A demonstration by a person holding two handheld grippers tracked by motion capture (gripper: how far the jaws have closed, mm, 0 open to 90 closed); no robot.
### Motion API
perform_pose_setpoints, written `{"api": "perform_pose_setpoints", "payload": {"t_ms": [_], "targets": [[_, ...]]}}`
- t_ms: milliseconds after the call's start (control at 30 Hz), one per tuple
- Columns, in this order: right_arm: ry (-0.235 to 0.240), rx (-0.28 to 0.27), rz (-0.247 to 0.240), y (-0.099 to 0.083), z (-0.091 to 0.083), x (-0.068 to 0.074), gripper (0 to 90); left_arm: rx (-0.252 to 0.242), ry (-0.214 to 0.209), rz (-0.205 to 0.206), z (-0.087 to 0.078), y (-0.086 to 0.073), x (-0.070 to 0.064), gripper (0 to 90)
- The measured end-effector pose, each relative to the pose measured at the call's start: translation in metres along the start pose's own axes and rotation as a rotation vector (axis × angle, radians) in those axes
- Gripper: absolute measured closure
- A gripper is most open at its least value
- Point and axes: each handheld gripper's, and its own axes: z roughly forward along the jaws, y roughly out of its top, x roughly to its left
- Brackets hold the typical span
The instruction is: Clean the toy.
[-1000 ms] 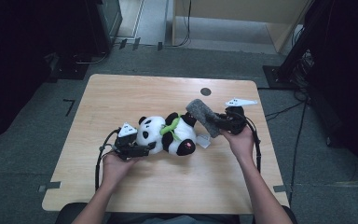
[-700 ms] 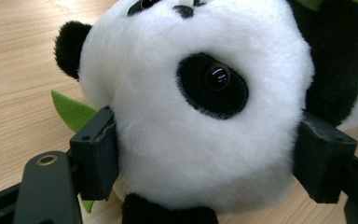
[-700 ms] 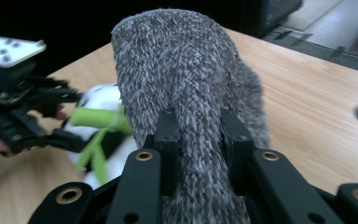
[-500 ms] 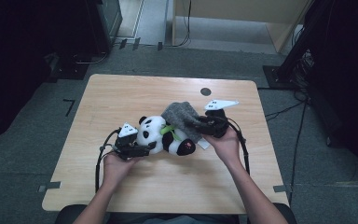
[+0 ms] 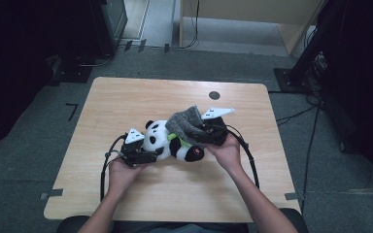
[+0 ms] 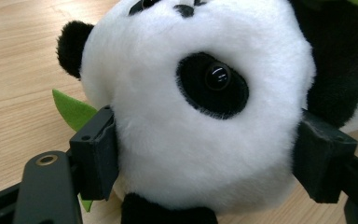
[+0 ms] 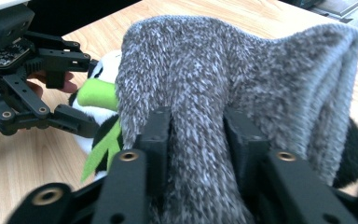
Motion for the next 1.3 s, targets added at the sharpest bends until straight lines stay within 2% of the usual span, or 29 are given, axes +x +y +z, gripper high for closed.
{"api": "perform_pose_setpoints", "payload": {"t_ms": [100,167,267,467,533,633,667,700,833,900,1033,1300], "targets": [[0.003,-0.023,-0.001,-0.007,-0.003,-0.001,70.8,0.005,0.0,0.001,0.0,0.0,0.0,21.4],[0.008,-0.028,0.017,-0.019,-0.007,-0.005,72.5,0.007,-0.001,0.004,0.0,0.0,-0.001,21.6],[0.013,-0.011,0.045,-0.024,-0.013,-0.01,73.4,0.007,-0.005,0.001,0.0,0.0,0.0,21.6],[-0.016,0.001,0.034,-0.035,-0.022,-0.016,74.1,0.005,-0.014,-0.003,-0.001,0.0,0.001,21.5],[-0.023,0.021,0.054,-0.039,-0.025,-0.021,74.4,0.007,-0.017,-0.005,-0.001,0.0,0.002,21.5],[-0.019,0.028,0.044,-0.041,-0.025,-0.024,75.0,0.008,-0.02,-0.009,-0.001,0.001,0.002,21.5],[-0.031,0.039,0.017,-0.043,-0.025,-0.025,75.3,0.006,-0.025,-0.015,0.0,0.001,0.003,21.5],[-0.031,0.039,0.017,-0.043,-0.025,-0.025,75.3,0.006,-0.025,-0.015,0.0,0.001,0.003,21.5],[-0.031,0.052,0.039,-0.049,-0.025,-0.032,75.6,0.002,-0.032,-0.023,0.0,0.001,0.004,21.4],[-0.029,0.058,0.069,-0.054,-0.026,-0.037,75.7,0.007,-0.031,-0.022,0.0,0.002,0.004,21.4],[-0.025,0.065,0.08,-0.058,-0.025,-0.04,76.2,0.014,-0.032,-0.018,0.0,0.003,0.004,21.4],[-0.052,0.125,0.101,-0.064,-0.027,-0.047,76.3,0.008,-0.043,-0.029,0.0,0.003,0.006,21.4]]}}
